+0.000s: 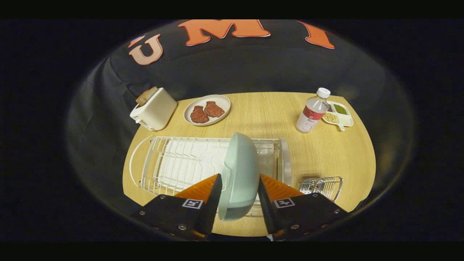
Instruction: Take the plate from the dish rack, then take the spoon from the basket and place it into the plate.
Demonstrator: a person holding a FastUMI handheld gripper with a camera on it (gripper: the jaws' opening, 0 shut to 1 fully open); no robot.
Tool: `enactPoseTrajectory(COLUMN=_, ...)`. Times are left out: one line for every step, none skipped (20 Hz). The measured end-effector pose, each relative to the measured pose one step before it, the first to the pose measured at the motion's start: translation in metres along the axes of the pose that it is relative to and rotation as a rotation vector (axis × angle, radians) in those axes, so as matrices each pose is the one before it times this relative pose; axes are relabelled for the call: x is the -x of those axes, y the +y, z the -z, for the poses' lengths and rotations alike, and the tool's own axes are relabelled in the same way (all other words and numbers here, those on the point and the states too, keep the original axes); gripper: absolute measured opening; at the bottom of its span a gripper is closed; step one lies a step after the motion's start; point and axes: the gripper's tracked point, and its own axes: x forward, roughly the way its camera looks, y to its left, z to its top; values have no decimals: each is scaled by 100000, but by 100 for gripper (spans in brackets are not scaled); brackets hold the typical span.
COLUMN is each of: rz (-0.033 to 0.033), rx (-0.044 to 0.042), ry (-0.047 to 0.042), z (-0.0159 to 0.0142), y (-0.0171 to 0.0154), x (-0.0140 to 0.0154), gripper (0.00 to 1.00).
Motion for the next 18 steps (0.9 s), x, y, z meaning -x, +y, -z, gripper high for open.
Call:
enactPoseTrajectory(rz=2406, rx=-305, ry=1850, z=302, y=-301, x=-150, gripper=47)
enactPoseTrajectory(rz=2601, rx=-1372, ry=2197, z=161, y=-216, x=-19, gripper=42)
enactPoseTrajectory(rz=1713, rx=-1241, ry=1394, z=85, y=-71, x=-59, gripper=37)
enactPoseTrajectory(rz=2739, rx=-1729, ry=1659, z=165, y=-321, x=121, gripper=36)
enactPoseTrajectory(rz=2829, rx=-1605, ry=284, z=-88, y=-455, x=134, gripper=33)
enactPoseTrajectory(rz=1732, rx=-819, ry=-295, z=-233, y=-161, x=-5, gripper=31)
enactPoseTrajectory(rz=1133, rx=905, ry=-677, z=-57, y=-192, x=289, gripper=28)
enactPoseTrajectory(rz=1977, rx=1165, ry=-1660, z=-265, y=-204, x=310, gripper=28)
enactPoseTrajectory(rz=1987, rx=325, ry=-1375, z=-84, y=-193, x=257, gripper=27)
enactPoseTrajectory(rz=1367, rx=375, ry=-1309, z=-123, y=104, x=267, gripper=27)
enactPoseTrajectory(rz=1946, rx=-190, ry=-1084, z=89, y=-215, x=503, gripper=26)
enactPoseTrajectory(rz=1750, rx=-412, ry=-1189, z=-47, y=-55, x=351, gripper=26)
enactPoseTrajectory(rz=1203, rx=-259, ry=-1024, z=104, y=-197, x=262, gripper=26)
enactPoseTrajectory(rz=1239, rx=-161, ry=279, z=264, y=17, x=264, gripper=26)
enactPoseTrajectory(rz=1683, rx=-605, ry=-214, z=250, y=-135, x=298, gripper=26)
enactPoseTrajectory(rz=2092, rx=-652, ry=-523, z=-98, y=-163, x=283, gripper=26)
enactPoseTrajectory(rz=2718, rx=279, ry=-1520, z=-321, y=-594, x=283, gripper=26)
enactPoseTrajectory(rz=1081, rx=-927, ry=-741, z=-224, y=-185, x=482, gripper=26)
